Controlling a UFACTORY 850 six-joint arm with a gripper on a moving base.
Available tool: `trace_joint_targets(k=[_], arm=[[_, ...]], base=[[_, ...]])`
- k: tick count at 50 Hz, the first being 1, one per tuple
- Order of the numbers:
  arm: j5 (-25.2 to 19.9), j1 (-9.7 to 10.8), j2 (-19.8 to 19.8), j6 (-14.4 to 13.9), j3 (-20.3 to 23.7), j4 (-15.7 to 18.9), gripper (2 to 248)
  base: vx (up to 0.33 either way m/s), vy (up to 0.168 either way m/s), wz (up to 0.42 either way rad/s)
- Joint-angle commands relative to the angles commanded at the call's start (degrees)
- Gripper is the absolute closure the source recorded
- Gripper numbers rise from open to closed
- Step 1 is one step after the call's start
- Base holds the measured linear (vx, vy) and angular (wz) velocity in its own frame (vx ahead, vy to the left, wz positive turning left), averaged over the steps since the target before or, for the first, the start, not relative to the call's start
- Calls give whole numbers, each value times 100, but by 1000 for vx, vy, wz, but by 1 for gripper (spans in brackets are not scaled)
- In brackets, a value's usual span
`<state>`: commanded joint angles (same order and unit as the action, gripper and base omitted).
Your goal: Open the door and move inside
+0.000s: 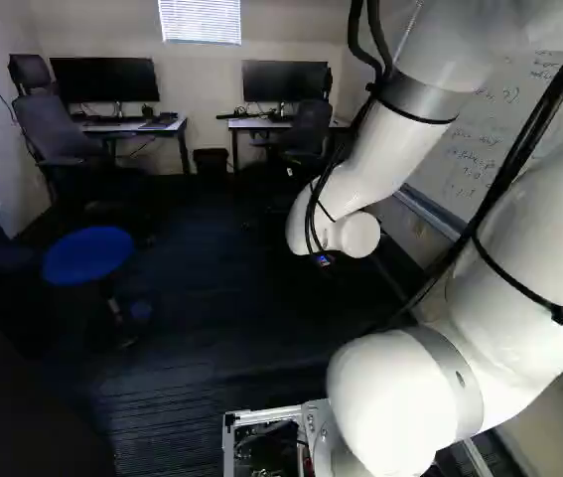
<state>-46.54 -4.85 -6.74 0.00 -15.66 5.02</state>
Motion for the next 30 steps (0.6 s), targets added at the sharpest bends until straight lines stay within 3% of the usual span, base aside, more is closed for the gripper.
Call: trace_joint_targets(k=[30], arm=[[0,0,0,0,0,0,3]], base=[[165,3,-4]])
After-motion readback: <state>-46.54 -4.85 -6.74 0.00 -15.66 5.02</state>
